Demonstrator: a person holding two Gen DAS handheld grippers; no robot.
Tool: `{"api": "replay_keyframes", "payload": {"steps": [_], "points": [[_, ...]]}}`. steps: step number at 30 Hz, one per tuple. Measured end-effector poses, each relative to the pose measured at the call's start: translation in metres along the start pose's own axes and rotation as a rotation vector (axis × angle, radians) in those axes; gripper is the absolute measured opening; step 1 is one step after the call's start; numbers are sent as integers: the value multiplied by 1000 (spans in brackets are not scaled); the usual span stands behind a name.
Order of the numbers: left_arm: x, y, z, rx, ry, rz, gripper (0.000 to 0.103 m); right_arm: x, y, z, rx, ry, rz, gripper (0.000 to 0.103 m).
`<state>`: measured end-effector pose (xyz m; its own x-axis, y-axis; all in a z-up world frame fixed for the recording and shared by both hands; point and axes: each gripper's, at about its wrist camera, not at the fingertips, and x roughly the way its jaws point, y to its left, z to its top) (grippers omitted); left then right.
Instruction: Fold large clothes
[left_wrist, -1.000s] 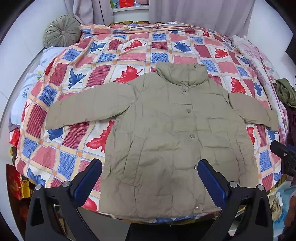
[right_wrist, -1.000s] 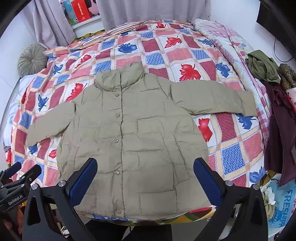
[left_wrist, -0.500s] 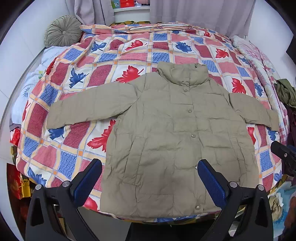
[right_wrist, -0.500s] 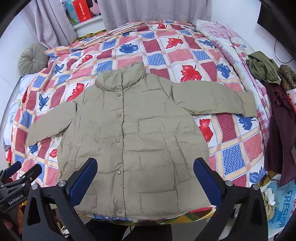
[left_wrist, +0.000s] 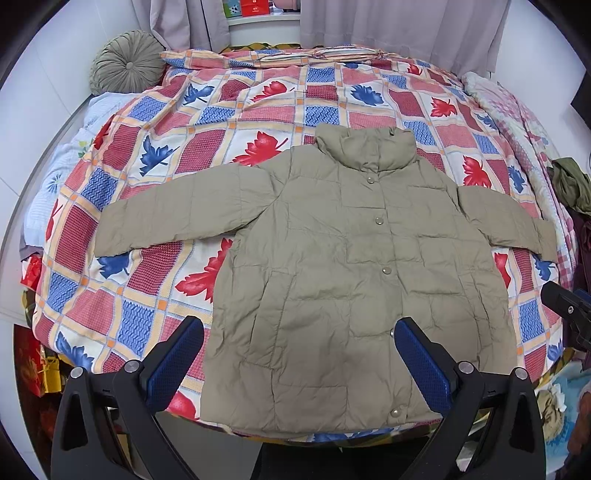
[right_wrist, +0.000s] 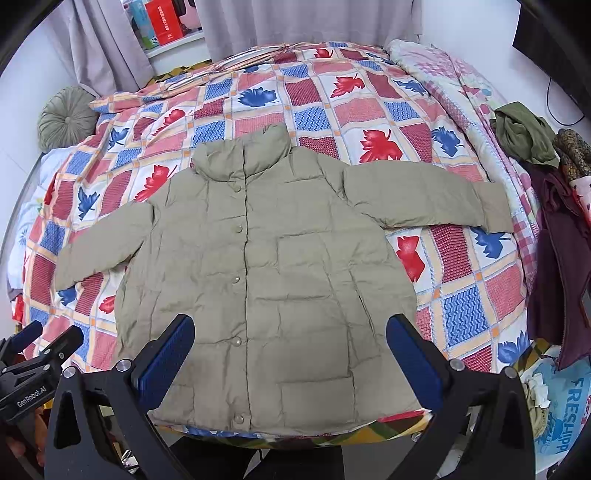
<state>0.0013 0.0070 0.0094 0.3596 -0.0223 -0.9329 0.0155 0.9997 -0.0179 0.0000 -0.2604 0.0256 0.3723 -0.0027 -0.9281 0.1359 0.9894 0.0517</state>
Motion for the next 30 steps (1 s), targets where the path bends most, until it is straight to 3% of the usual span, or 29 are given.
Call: {"api": "replay_keyframes", "payload": {"steps": [30], "points": [[0,-1,-1,1,-2,3,103,-1,0,-2,-2,-6,-2,103]]}}
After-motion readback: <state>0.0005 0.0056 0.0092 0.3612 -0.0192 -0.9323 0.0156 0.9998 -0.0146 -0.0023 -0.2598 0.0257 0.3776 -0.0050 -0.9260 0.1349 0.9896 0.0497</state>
